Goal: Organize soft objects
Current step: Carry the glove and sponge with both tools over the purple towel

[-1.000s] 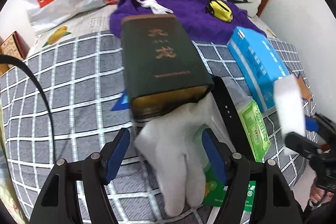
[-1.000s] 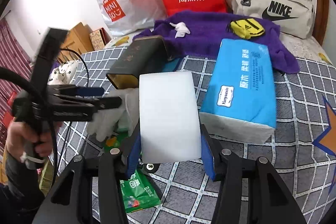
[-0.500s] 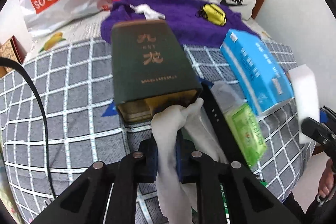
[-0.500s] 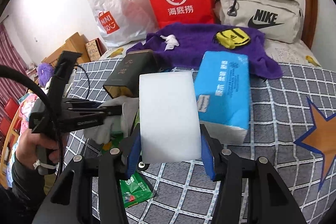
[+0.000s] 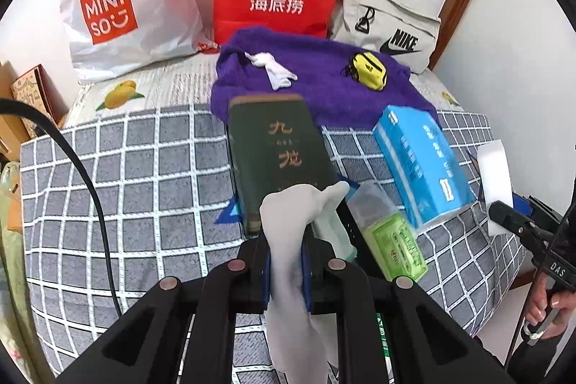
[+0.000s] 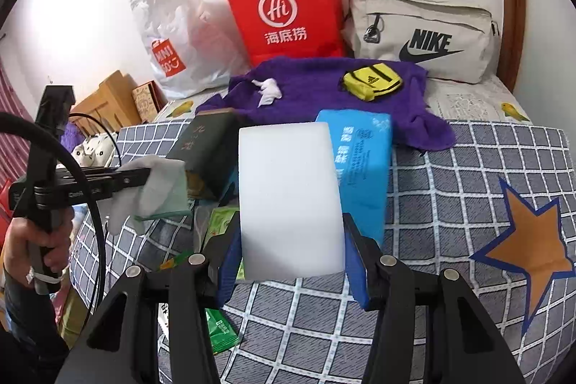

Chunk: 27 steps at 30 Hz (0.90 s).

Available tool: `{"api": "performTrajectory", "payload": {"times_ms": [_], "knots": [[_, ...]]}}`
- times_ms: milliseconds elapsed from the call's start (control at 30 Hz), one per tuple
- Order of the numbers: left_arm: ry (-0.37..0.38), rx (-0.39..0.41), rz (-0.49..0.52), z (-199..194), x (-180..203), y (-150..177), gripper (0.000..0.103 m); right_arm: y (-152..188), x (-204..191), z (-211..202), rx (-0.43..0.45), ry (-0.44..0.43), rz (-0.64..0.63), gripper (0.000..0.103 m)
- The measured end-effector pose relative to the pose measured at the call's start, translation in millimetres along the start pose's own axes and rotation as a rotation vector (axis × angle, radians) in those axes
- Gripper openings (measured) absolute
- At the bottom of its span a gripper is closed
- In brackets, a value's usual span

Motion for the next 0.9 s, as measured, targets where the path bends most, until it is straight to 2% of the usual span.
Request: {"api": "performTrajectory", "payload": {"times_ms": [233,500,733,900], "knots": [[-0.006,0.050,0.005,-22,2,-11,0.013,-19,2,-13,0.042,0.004,-0.020,0.050],[0.001,0.072,0.008,-34,3,-18,0.013,-32,2,-13,0.052,0.006,-0.037,0.050],[0.042,0.126,0.019,-55,8,-31,0.013,-41,7,-17,0.068,0.005,-0.028,0.050],[0.055,0.140,0.024,-52,9,-46,0.013,-53,13,-17,0.082,0.021,-0.004,0.050]]}}
Point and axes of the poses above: each gripper's, at about its wrist camera, not at the fingertips, and z roughly the way its jaws point, x to its right, y to its underside, the point moved 2 cm from there along z, roughly the way its jaws point
